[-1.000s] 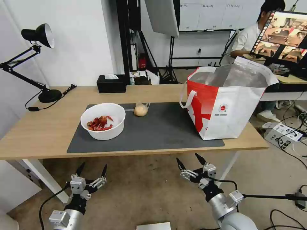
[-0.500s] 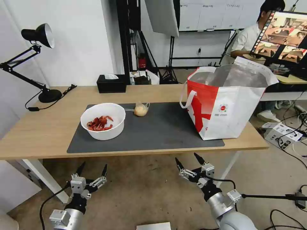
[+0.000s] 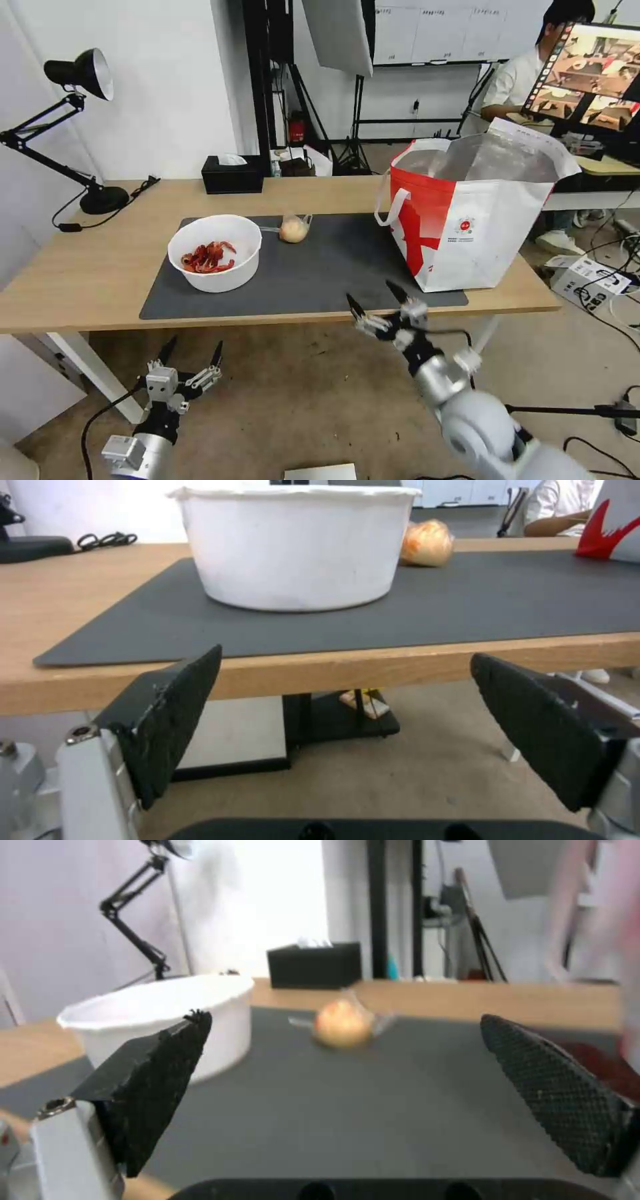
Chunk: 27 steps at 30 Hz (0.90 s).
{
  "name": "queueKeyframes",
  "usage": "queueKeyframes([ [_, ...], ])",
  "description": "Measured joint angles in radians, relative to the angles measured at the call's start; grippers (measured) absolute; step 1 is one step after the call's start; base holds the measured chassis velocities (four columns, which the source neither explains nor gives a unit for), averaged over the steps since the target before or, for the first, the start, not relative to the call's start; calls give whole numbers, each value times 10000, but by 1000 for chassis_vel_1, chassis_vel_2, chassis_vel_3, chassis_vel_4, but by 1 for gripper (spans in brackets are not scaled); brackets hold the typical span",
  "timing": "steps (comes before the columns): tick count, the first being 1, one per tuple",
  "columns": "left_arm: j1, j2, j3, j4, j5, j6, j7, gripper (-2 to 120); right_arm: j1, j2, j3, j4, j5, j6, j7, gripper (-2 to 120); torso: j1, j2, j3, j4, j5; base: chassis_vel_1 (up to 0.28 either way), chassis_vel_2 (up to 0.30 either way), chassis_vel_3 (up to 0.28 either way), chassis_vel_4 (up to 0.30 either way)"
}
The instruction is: Pick up the trash from the table and place it into the takeout bag.
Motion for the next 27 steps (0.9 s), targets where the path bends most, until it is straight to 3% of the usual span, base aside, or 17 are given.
queueKeyframes([
  [6, 13, -29, -15, -27, 2, 0, -2, 100, 2216, 427, -1381, -992, 437, -257, 412, 100, 1, 0, 0, -1, -1, 0, 0, 0, 0],
  [10, 6, -26, -53, -17, -1, 3, -6, 100, 3893, 1161, -2303, -2150, 823, -453, 811, 100, 1, 0, 0, -1, -2, 0, 0, 0, 0],
  [16, -13, -26, -122, 54, -91, 4, -5, 100, 6078, 2744, -3363, -5019, 953, -564, 1034, 100, 2, 0, -1, 0, -3, 0, 0, 0, 0],
  [20, -11, -23, -171, 92, -129, 2, 73, 100, 6569, 3343, -3556, -6199, 954, -682, 1028, 100, 2, -1, 0, 1, -2, 0, 0, 0, 0],
  [23, 3, -22, -199, 121, -160, -4, 132, 100, 7169, 4389, -3603, -8080, 1222, -1075, 760, 100, 2, 0, 0, -2, -3, 0, 0, 0, 0],
  [27, 9, -21, -214, 120, -175, -6, 138, 100, 7453, 4982, -3594, -9022, 1386, -1300, 450, 100, 1, -1, -1, 1, -3, 0, 0, 0, 0],
])
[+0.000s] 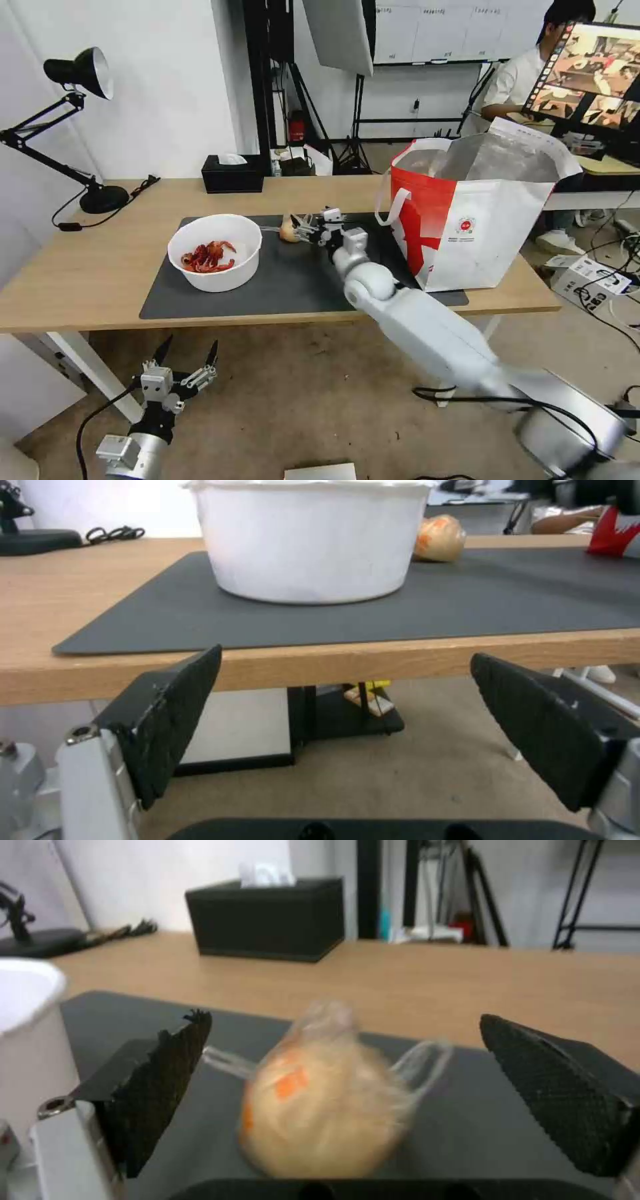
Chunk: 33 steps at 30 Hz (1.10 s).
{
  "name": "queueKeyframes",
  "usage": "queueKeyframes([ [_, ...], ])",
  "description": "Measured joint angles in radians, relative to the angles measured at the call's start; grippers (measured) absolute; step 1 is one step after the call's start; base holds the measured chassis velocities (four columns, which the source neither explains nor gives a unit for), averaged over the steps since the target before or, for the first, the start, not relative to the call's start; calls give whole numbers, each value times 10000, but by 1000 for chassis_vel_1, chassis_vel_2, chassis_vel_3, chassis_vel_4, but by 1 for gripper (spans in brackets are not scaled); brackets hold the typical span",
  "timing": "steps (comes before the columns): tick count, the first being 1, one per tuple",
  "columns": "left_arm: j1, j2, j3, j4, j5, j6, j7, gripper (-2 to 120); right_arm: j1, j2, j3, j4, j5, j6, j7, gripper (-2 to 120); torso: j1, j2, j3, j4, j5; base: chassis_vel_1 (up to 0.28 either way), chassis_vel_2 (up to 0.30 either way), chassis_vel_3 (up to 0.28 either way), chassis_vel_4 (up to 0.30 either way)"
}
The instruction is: Pick up the trash from the table and place it into the takeout bag.
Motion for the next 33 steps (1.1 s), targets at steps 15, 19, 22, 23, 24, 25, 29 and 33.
queueKeyframes([
  [15, 37, 21, -77, 19, -73, -82, 2, 100, 768, 1144, -45, -1835, -506, -1482, 134, 100, -1, 1, -1, -3, 2, 0, 0, 0, 0],
  [19, 60, 51, -122, -14, -101, -83, 2, 100, 845, 1197, -48, -1948, -462, -1729, -21, 100, -2, 1, -1, -3, 2, 0, 0, 0, 0],
  [22, 109, 41, -131, -52, -106, -82, 2, 100, 878, 1283, -29, -2081, -435, -1833, -87, 100, -2, 1, -1, -3, 3, 0, 0, 0, 0],
  [23, 121, 29, -131, -60, -107, -82, 2, 100, 886, 1306, -23, -2113, -433, -1859, -109, 100, -2, 2, -1, -2, 2, 0, 0, 0, 0],
  [24, 133, 16, -131, -70, -106, -83, 2, 100, 900, 1337, -18, -2155, -437, -1918, -117, 100, -2, 1, -1, -2, 2, 0, 0, 0, 0],
  [25, 133, 16, -131, -70, -106, -83, 2, 100, 900, 1337, -18, -2155, -437, -1918, -117, 100, -2, 1, -1, -2, 2, 0, 0, 0, 0],
  [29, 152, 6, -131, -84, -106, -86, 2, 100, 914, 1382, -16, -2222, -454, -1958, -132, 89, -2, 1, -1, -2, 2, 0, 0, 0, 0],
  [33, 172, 8, -150, -94, -106, -106, 3, 100, 926, 1405, -6, -2237, -470, -1958, -141, 76, -2, 1, -1, -2, 2, 0, 0, 0, 0],
])
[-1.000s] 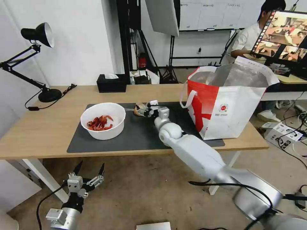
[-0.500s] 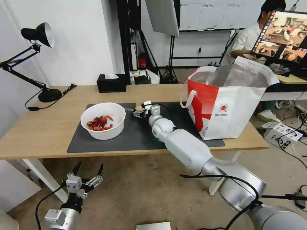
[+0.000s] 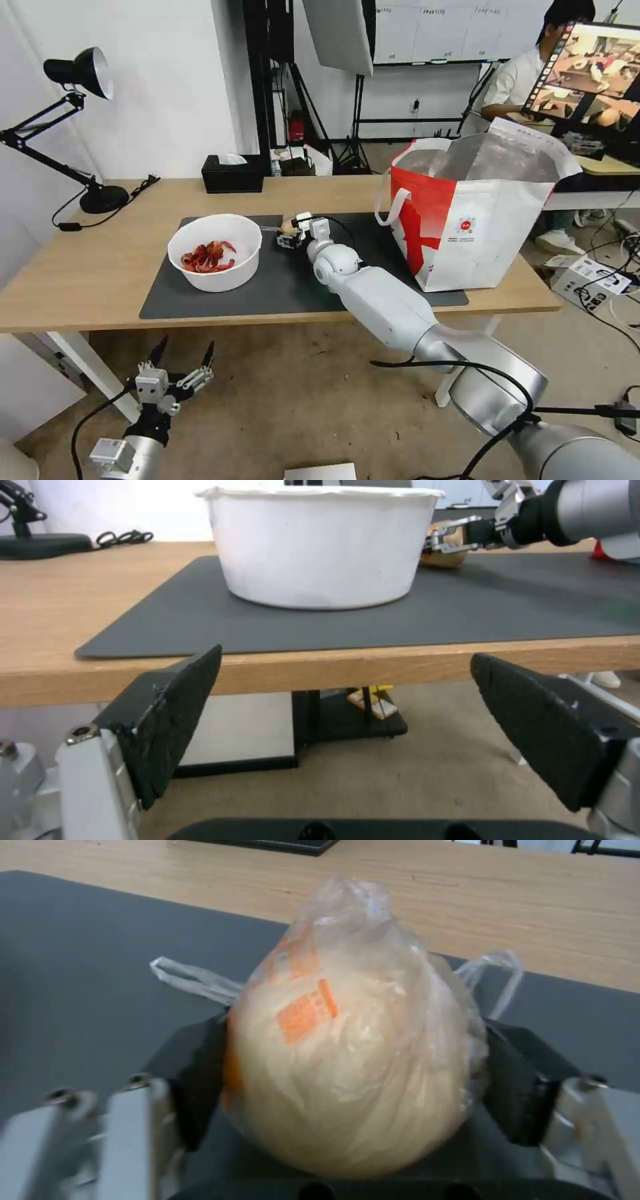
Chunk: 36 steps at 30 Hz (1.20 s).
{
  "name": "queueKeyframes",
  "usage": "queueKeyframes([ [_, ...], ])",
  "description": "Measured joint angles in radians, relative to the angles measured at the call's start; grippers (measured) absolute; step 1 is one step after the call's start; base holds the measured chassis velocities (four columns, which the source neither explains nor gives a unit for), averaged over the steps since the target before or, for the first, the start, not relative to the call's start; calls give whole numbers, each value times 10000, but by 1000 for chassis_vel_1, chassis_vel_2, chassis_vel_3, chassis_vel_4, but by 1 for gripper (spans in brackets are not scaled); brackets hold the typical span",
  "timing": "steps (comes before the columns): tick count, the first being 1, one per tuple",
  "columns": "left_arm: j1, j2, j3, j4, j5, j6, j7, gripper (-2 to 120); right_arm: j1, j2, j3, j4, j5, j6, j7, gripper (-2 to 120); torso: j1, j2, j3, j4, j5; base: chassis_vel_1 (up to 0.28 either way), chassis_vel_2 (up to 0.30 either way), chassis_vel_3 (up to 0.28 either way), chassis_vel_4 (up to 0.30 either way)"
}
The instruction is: Pick up the trash from the table and place it into the takeout bag.
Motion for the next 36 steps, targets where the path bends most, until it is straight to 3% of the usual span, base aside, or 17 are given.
queueKeyframes([
  [2, 18, -2, -4, -11, 0, -9, 0, 100, 0, -21, -8, 16, -13, 0, 1, 64, -1, 0, 0, 0, 0, 0, 0, 0, 0],
  [10, 71, -40, -24, -36, 9, -86, 6, 100, -138, -208, -4, 341, -16, -15, 63, 37, 0, 0, 0, 0, 0, 0, 0, 0, 0],
  [13, 94, -43, -39, -47, 15, -101, 6, 100, -289, -412, -1, 806, -25, -25, 237, 28, 0, 0, 1, 1, 1, 0, 0, 0, 0],
  [16, 116, -42, -71, -69, 24, -121, 8, 100, -663, -1160, -79, 2271, -503, -214, 849, 15, -1, 0, 0, 0, 3, 0, 0, 0, 0],
  [20, 117, -41, -69, -71, 32, -122, 8, 100, -898, -1684, -126, 3172, -739, -398, 1348, 10, 0, 0, 0, -4, 3, 0, 0, 0, 0],
  [25, 98, -41, -24, -89, 47, -123, 8, 100, -1372, -2851, 91, 5557, -1120, -688, 2177, 8, 0, 1, 0, 0, 2, 0, 0, 0, 0],
  [28, 91, -35, -15, -88, 50, -124, 2, 100, -1830, -3646, 575, 7150, -2411, -825, 2776, 8, 0, 1, 0, 0, 5, 0, 0, 0, 0],
  [29, 91, -35, -15, -88, 50, -124, 2, 100, -1830, -3646, 575, 7150, -2411, -825, 2776, 8, 0, 1, 0, 0, 5, 0, 0, 0, 0],
  [32, 65, -29, 26, -68, 55, -124, 1, 100, -2449, -4375, 1375, 8564, -4374, -880, 3300, 7, -1, 2, -1, -2, 2, 0, 0, 0, 0],
  [36, 41, -12, 68, -70, 61, -123, -1, 100, -3087, -4835, 2354, 9562, -5277, -1169, 3871, 7, -1, 2, -1, -1, 3, 0, 0, 0, 0],
])
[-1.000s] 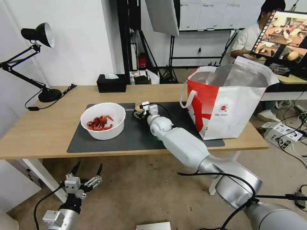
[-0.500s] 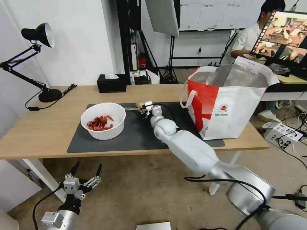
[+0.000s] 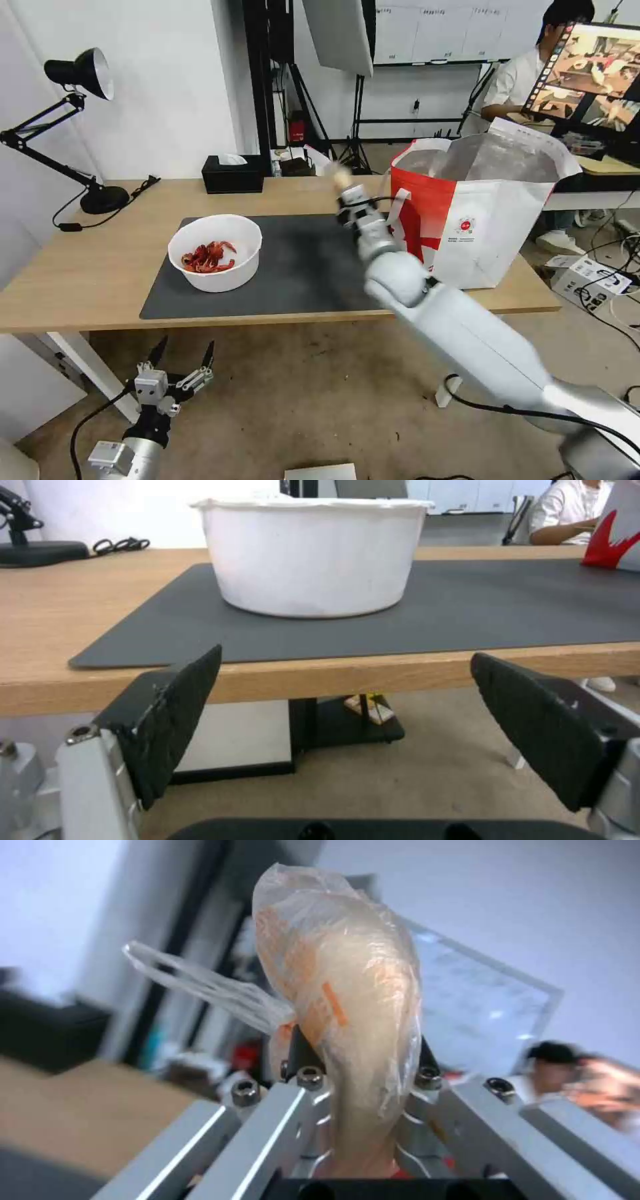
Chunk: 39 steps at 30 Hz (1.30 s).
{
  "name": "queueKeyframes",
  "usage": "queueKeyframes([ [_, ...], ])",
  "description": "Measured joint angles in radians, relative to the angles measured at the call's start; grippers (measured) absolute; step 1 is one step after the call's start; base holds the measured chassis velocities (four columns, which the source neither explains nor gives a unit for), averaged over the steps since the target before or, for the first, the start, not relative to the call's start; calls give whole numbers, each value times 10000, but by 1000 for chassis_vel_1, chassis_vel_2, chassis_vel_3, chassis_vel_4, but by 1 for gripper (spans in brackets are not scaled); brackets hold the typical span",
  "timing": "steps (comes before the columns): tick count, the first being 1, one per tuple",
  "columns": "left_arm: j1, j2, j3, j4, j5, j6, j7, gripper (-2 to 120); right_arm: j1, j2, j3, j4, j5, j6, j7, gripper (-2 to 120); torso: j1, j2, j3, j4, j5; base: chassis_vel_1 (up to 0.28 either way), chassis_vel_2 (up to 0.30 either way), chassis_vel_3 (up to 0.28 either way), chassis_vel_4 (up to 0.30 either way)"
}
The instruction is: Pick up the trash from the table and place it into the takeout bag.
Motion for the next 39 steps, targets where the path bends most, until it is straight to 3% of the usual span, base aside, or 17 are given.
queueKeyframes([
  [4, 10, 4, 21, -6, 9, -1, -2, 100, -273, -235, 641, 429, 127, -204, 420, 7, 0, 0, 0, -2, 1, 0, 0, 0, 0],
  [10, 56, -27, 132, -62, 42, 7, -11, 100, -298, -698, 1556, 540, 1428, -341, 1254, 7, 0, 0, 1, 0, 0, 0, 0, 0, 0],
  [25, 166, -53, 135, -215, 64, 44, -25, 100, 106, -1192, 1797, 77, 3004, -632, 1510, 7, 0, -2, 2, 2, -1, 0, 0, 0, 0],
  [30, 235, -47, 130, -311, 81, 44, -24, 100, 92, -1447, 1971, 275, 3840, -1219, 1621, 25, 1, -1, 1, 1, -2, 0, 0, 0, 0],
  [39, 286, -18, 150, -442, 101, 47, -22, 100, -10, -1574, 2062, 392, 3990, -1311, 1612, 55, 0, -1, 1, 1, -2, 0, 0, 0, 0],
])
